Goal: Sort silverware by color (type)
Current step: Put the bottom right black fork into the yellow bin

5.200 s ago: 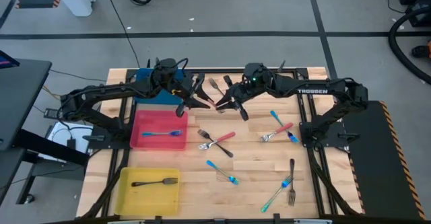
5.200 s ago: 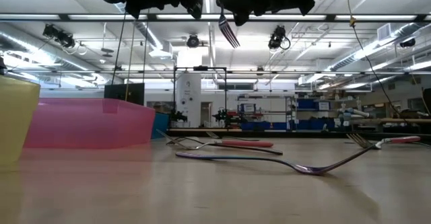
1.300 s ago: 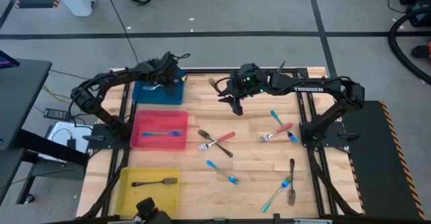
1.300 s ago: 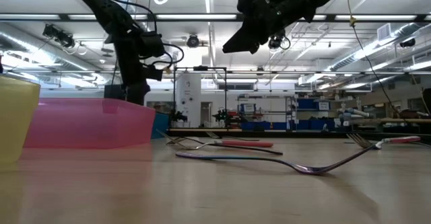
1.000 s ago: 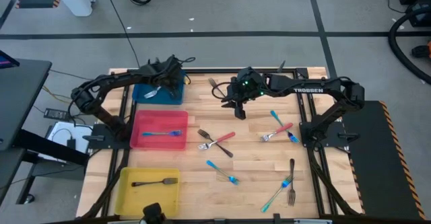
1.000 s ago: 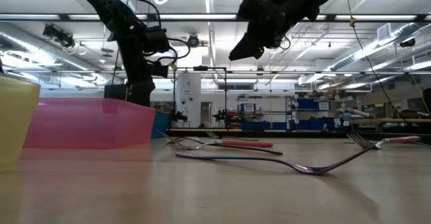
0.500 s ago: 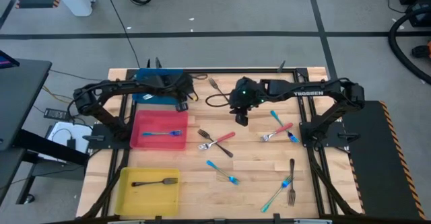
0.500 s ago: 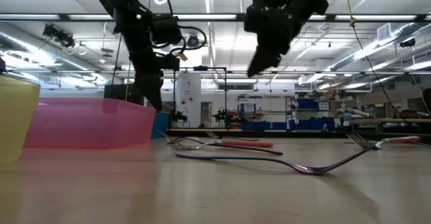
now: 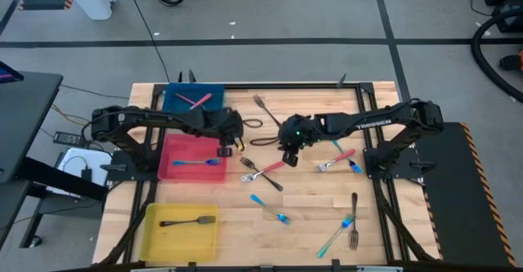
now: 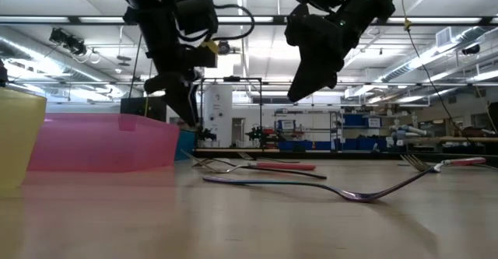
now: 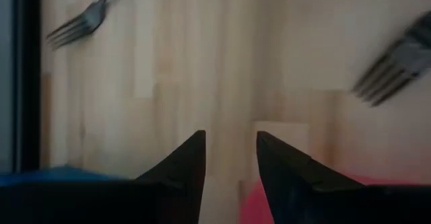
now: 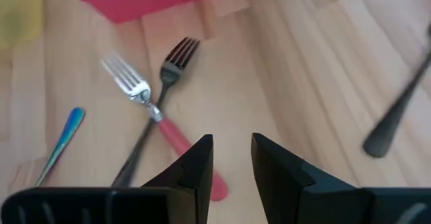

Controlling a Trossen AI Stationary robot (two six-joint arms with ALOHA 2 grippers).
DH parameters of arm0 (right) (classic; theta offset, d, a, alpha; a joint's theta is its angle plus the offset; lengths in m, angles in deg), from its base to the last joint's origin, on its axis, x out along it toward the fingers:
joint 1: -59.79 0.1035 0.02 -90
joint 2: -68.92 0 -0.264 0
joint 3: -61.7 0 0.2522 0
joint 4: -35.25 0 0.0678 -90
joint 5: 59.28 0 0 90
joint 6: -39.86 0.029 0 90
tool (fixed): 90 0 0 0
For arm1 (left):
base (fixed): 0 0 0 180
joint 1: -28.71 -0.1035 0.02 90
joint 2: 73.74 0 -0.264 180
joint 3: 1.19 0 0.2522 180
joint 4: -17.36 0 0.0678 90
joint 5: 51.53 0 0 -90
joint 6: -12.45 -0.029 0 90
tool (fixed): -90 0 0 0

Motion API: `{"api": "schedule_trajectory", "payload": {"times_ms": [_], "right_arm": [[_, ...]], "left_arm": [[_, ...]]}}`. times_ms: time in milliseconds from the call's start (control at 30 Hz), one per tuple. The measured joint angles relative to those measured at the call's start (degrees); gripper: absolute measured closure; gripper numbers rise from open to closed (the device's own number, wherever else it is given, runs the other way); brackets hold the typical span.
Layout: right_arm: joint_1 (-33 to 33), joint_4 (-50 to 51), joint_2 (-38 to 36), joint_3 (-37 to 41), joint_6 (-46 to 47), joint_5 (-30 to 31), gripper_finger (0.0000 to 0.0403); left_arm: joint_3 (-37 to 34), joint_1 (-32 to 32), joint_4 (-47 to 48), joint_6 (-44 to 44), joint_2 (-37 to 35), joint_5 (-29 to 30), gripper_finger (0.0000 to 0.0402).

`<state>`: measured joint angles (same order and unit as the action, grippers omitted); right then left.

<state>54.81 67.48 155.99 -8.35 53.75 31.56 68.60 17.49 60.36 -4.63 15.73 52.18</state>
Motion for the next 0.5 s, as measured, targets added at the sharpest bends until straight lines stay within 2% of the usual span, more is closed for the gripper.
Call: {"api": "schedule_trajectory", "payload": {"times_ms": [200, 500], "right_arm": [[2.26, -5.22, 0.00, 3.77, -7.79, -0.92, 0.0293], [3.57, -26.27, 0.00, 11.87, -13.65, -6.69, 0.0293]], "left_arm": [[0.02, 5.45, -2.04, 3.32, 0.00, -0.02, 0.0269], [0.02, 11.89, -8.18, 12.94, 0.00, -0.04, 0.0269]]}}
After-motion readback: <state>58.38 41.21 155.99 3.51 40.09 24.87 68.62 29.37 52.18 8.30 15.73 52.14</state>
